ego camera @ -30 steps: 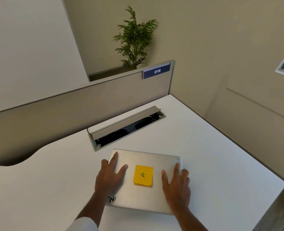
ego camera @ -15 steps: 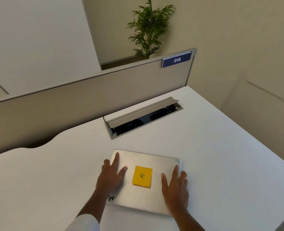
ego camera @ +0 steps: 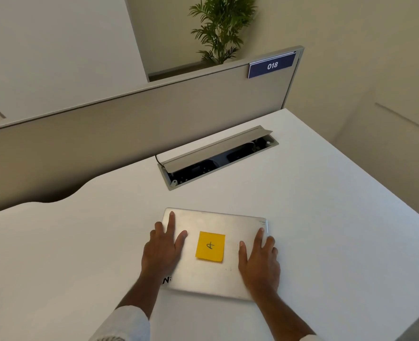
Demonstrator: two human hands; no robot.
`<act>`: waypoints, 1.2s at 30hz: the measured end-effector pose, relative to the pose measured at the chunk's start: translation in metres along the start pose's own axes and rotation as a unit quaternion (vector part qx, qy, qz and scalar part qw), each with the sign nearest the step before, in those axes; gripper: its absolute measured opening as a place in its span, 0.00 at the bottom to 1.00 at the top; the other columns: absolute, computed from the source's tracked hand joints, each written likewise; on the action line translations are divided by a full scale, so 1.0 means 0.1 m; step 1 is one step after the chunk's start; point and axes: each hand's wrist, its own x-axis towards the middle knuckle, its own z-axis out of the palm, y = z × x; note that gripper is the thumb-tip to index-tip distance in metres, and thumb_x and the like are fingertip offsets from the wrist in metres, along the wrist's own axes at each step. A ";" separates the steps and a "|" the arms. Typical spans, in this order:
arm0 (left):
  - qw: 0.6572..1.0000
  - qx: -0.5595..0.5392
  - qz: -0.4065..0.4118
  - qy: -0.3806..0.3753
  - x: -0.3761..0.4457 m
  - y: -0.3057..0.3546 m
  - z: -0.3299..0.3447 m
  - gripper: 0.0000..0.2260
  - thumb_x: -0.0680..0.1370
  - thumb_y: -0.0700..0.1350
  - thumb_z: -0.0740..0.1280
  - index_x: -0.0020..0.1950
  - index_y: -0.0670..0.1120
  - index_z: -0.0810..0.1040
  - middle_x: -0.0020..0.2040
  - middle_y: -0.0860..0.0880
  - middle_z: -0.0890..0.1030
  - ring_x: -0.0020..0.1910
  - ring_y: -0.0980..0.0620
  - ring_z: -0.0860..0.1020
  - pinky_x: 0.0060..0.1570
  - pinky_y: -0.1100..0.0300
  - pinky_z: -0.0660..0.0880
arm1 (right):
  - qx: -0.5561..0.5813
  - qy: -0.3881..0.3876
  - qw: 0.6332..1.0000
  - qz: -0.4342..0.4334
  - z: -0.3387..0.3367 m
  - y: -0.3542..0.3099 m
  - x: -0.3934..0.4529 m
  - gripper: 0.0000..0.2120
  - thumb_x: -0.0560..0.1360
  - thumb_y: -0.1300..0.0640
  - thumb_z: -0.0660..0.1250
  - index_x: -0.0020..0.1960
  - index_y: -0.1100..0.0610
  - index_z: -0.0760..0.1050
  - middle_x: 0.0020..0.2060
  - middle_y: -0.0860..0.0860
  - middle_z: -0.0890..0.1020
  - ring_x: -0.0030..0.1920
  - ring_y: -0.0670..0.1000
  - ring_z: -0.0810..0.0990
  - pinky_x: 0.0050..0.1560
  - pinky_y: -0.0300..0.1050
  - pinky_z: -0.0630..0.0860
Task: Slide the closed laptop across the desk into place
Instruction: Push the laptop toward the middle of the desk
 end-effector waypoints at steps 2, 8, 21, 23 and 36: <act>1.000 0.002 0.005 0.003 0.01 0.00 0.01 0.32 0.82 0.66 0.46 0.82 0.52 0.48 0.61 0.44 0.70 0.53 0.45 0.75 0.39 0.53 0.77 | -0.004 0.001 1.000 0.000 0.01 0.00 0.00 0.34 0.79 0.38 0.55 0.76 0.59 0.61 0.61 0.59 0.71 0.51 0.59 0.76 0.36 0.53 0.80; 0.999 0.034 0.010 0.011 0.02 -0.02 0.05 0.34 0.80 0.67 0.41 0.82 0.50 0.53 0.56 0.43 0.73 0.47 0.46 0.76 0.31 0.54 0.77 | -0.021 -0.005 1.000 0.000 0.01 -0.02 0.00 0.34 0.79 0.37 0.53 0.76 0.58 0.60 0.61 0.59 0.71 0.51 0.58 0.76 0.36 0.52 0.80; 0.998 0.064 0.006 0.005 -0.01 -0.03 0.05 0.33 0.81 0.64 0.42 0.80 0.46 0.58 0.50 0.43 0.74 0.40 0.46 0.74 0.27 0.55 0.73 | -0.045 -0.015 0.999 0.010 0.00 -0.03 -0.04 0.34 0.79 0.37 0.52 0.77 0.58 0.59 0.63 0.59 0.71 0.52 0.59 0.76 0.36 0.52 0.78; 0.998 0.068 0.004 0.002 -0.01 -0.02 0.04 0.33 0.81 0.64 0.42 0.80 0.46 0.58 0.51 0.43 0.74 0.42 0.46 0.75 0.28 0.55 0.72 | -0.047 -0.014 0.999 0.011 0.00 -0.04 -0.03 0.34 0.79 0.37 0.52 0.77 0.58 0.59 0.64 0.60 0.71 0.52 0.59 0.76 0.37 0.52 0.78; 0.993 0.115 -0.009 0.006 -0.04 0.04 0.03 0.34 0.80 0.66 0.46 0.77 0.45 0.66 0.60 0.38 0.75 0.46 0.40 0.75 0.36 0.49 0.73 | -0.078 -0.008 0.997 0.009 0.05 -0.06 -0.06 0.35 0.78 0.38 0.50 0.74 0.62 0.64 0.64 0.64 0.73 0.52 0.62 0.76 0.44 0.56 0.75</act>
